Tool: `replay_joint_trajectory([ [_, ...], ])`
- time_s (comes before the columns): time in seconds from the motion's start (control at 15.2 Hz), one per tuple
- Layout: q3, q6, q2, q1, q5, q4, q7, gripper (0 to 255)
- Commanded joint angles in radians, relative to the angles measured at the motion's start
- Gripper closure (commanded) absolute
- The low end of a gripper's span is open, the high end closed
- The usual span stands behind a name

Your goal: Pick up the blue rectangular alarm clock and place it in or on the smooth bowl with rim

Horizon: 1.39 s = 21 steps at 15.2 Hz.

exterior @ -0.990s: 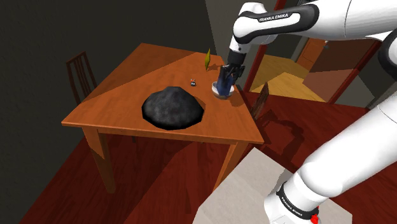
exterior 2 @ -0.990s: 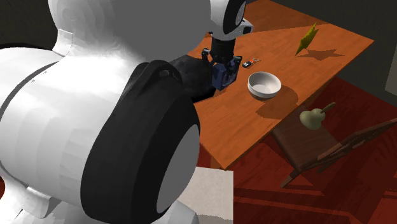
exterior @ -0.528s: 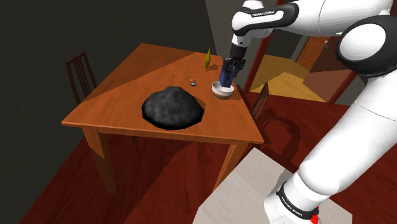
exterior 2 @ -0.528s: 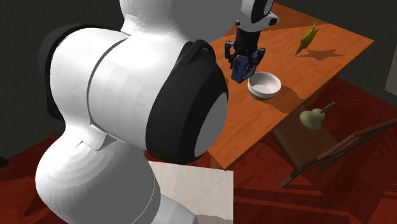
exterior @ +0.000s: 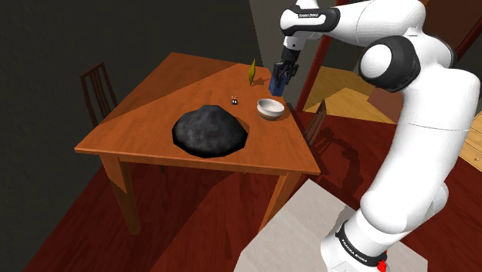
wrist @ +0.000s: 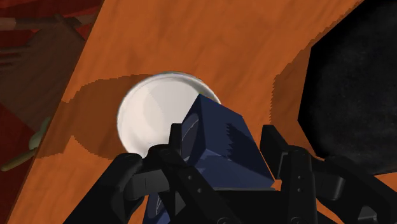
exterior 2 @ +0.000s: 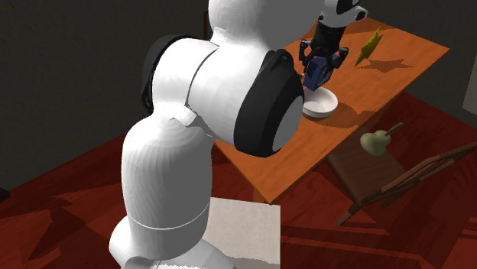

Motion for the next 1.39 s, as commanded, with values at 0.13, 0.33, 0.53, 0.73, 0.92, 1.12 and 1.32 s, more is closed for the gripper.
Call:
replay_joint_trajectory([
  [0.13,-0.007,-0.060,0.140,-0.043,0.022,0.199,-0.041,255],
  [0.33,-0.006,-0.016,0.134,-0.040,0.022,0.149,-0.041,255],
  [0.53,-0.006,0.026,0.131,-0.038,0.022,0.104,-0.042,255],
  [0.73,-0.005,0.066,0.131,-0.036,0.022,0.063,-0.044,255],
  [0.92,-0.004,0.105,0.134,-0.035,0.023,0.026,-0.045,255],
  [1.12,-0.004,0.143,0.138,-0.034,0.024,-0.007,-0.046,255],
  [1.32,-0.003,0.156,0.140,-0.033,0.025,-0.018,-0.047,255],
])
